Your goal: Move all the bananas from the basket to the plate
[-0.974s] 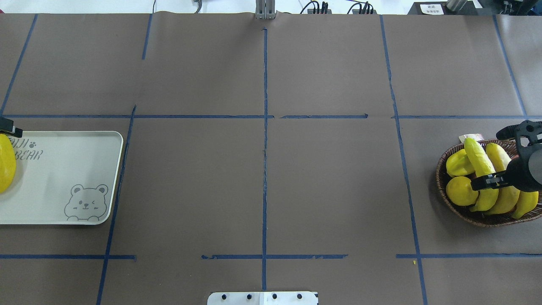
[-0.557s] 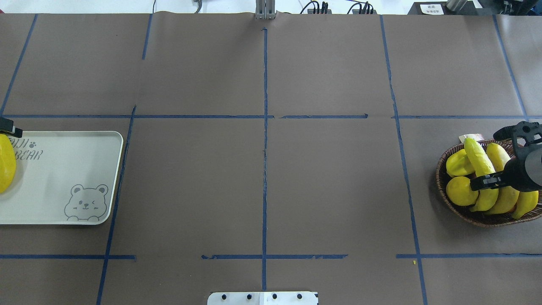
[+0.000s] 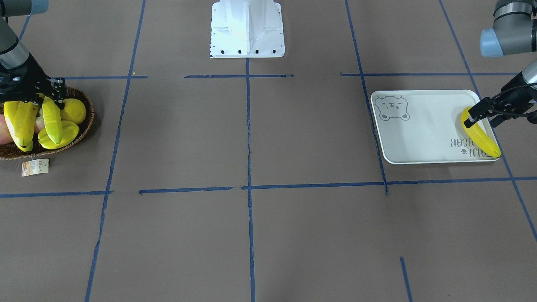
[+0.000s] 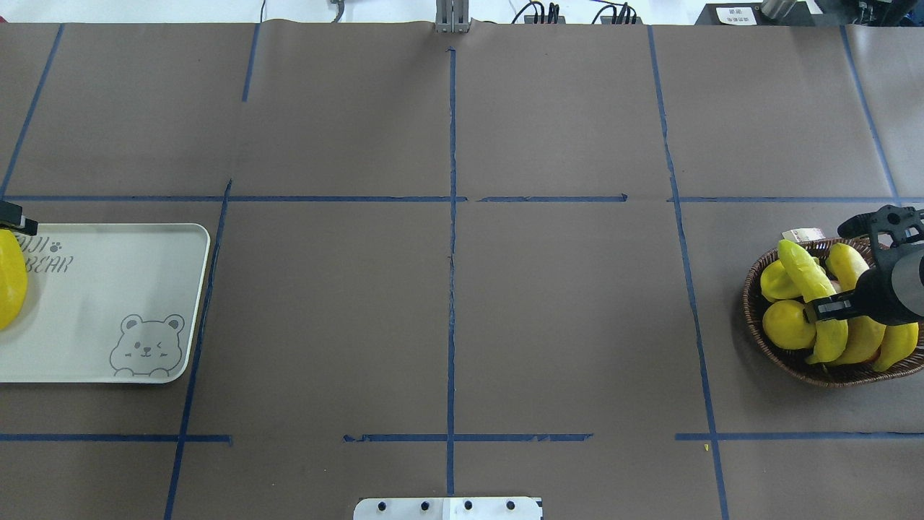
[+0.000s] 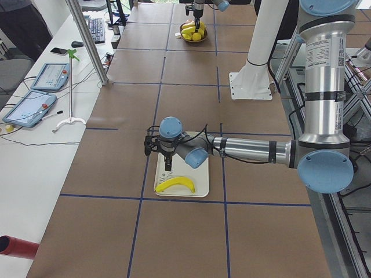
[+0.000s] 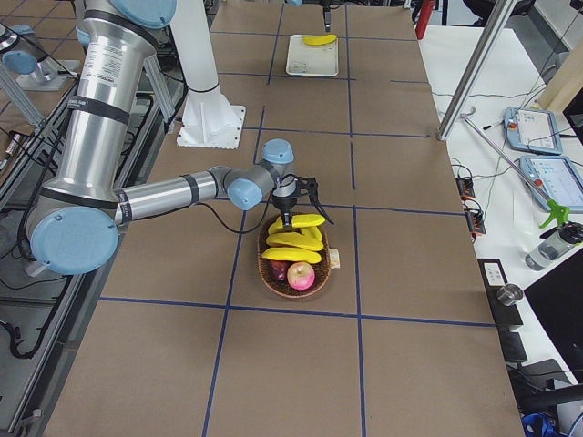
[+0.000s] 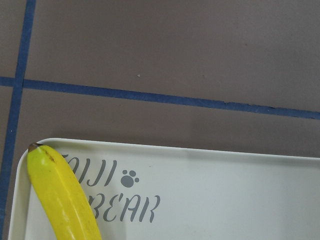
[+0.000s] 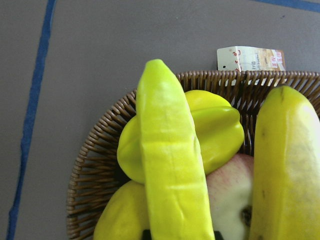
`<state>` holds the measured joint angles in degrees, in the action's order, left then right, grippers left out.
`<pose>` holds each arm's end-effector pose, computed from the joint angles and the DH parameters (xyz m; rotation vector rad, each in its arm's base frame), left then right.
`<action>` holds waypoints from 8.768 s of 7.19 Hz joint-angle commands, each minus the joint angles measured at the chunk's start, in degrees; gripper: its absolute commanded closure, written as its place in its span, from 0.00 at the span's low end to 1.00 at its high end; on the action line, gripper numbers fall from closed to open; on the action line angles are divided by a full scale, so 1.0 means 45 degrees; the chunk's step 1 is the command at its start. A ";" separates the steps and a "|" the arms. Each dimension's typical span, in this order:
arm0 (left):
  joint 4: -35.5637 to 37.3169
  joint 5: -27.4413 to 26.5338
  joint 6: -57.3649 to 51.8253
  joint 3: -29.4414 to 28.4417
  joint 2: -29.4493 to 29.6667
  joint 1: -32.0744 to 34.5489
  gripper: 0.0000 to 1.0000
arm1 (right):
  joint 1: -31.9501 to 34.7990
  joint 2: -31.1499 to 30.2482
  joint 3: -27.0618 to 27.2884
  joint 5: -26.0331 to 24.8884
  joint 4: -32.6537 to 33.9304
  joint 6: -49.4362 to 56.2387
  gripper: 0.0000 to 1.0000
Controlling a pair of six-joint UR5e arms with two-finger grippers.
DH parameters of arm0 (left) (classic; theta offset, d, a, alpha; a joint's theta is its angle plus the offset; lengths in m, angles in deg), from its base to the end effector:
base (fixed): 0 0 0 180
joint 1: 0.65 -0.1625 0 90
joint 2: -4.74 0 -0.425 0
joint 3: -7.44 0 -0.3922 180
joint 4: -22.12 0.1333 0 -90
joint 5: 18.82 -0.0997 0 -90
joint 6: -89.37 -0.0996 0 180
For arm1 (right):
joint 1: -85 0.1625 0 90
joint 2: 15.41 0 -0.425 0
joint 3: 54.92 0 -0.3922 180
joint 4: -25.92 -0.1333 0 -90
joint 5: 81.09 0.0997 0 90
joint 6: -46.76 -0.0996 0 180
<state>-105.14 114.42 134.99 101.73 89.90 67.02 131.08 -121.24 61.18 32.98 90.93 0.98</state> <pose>0.1220 -0.4684 0.5883 0.0984 0.9428 -0.1340 -0.2134 -0.3552 0.5182 0.1429 -0.7156 -0.0982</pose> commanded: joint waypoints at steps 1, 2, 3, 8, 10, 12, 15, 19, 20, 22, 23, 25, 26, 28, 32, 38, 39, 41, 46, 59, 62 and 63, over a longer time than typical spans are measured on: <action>-0.0174 0.0000 0.0000 0.0022 0.0039 -0.0019 0.00 | 0.0557 0.0002 0.0893 0.0739 0.0142 -0.0003 0.97; -0.1046 0.0039 0.0174 0.0041 0.0058 -0.0019 0.00 | 0.0909 0.0041 0.0976 0.1499 -0.0011 -0.0023 0.96; -0.1828 0.0136 0.0330 0.0061 0.0078 -0.0019 0.00 | 0.0912 0.0428 0.1170 0.1604 -0.0032 -0.0197 0.96; -0.3378 0.0742 0.3912 0.0178 0.2728 -0.1128 0.00 | -0.0468 0.2962 -0.1298 0.1723 -0.6341 -0.5866 0.91; -0.3378 0.0665 0.6256 0.0489 0.3977 -0.1871 0.00 | -0.1871 0.4584 -0.1894 0.0134 -0.7063 -0.7517 0.92; -0.3359 0.0393 0.8661 0.0491 0.5716 -0.2768 0.01 | -0.3456 0.6030 -0.1914 -0.1883 -0.7063 -0.8611 0.92; -0.3204 -0.0833 1.0326 0.0647 0.6968 -0.3939 0.01 | -0.5311 0.7731 -0.2225 -0.4245 -0.6927 -0.8754 0.92; -0.3105 -0.2148 1.1015 0.0589 0.7733 -0.5562 0.02 | -0.5963 0.9783 -0.3418 -0.5524 -0.6171 -0.8773 0.92; -0.3105 -0.2206 1.1015 0.0569 0.7754 -0.5798 0.02 | -0.5963 1.0232 -0.3418 -0.5524 -0.5488 -0.8773 0.92; -0.2523 -0.3101 1.1015 0.0608 0.7831 -0.6558 0.03 | -0.5963 1.0781 -0.3437 -0.5544 -0.4782 -0.8792 0.92; -0.2481 -0.3415 1.1015 0.0627 0.7832 -0.6832 0.06 | -0.5963 1.0822 -0.3437 -0.5544 -0.4740 -0.8793 0.92; -0.2480 -0.3418 1.1015 0.0628 0.7832 -0.6913 0.26 | -0.5963 1.0822 -0.3457 -0.5563 -0.4739 -0.9007 0.92; -0.2480 -0.3399 1.1015 0.0666 0.7813 -0.6894 0.39 | -0.5963 1.0803 -0.3534 -0.5544 -0.4739 -0.9007 0.92; -0.2480 -0.3398 1.1015 0.0667 0.7774 -0.6894 0.62 | -0.5963 1.0803 -0.3574 -0.5563 -0.4739 -0.9007 0.91; -0.2461 -0.3418 1.1015 0.0725 0.7617 -0.6816 1.00 | -0.5924 1.0803 -0.3555 -0.5544 -0.4740 -1.0003 0.00; 0.0358 -0.3457 1.0608 0.1969 0.6429 -0.5551 1.00 | -0.5497 1.0061 -0.2637 -0.4786 -0.4100 -0.9984 0.00; 0.1783 -0.3457 1.0083 0.2497 0.6368 -0.5218 1.00 | -0.5146 1.0060 -0.2172 -0.4202 -0.2877 -0.9926 0.00; 0.5760 -0.3457 0.9497 0.4134 0.5550 -0.4612 1.00 | -0.4191 1.0022 -0.0750 -0.2409 0.0358 -0.9848 0.00; 0.8224 -0.3399 0.7624 0.5412 0.2021 -0.3109 1.00 | -0.1670 0.8661 0.1676 0.0178 0.7035 -0.5584 0.00; -0.0252 -0.3185 0.8926 -0.1151 0.0684 -0.1525 0.00 | -0.0299 0.6781 0.2285 0.1331 0.6960 -0.3675 0.00; -0.0097 -0.1016 0.8965 0.0582 0.1053 -0.0702 0.00 | -0.0026 0.5088 0.3141 0.1332 0.6882 -0.2337 0.00; -0.0097 -0.1016 0.8965 0.1149 0.1654 -0.1050 0.00 | 0.0361 0.4152 0.3454 0.1331 0.6824 -0.1245 0.00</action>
<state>-105.60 109.04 175.32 103.55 94.99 63.26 131.21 -97.75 74.85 39.02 121.91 -9.89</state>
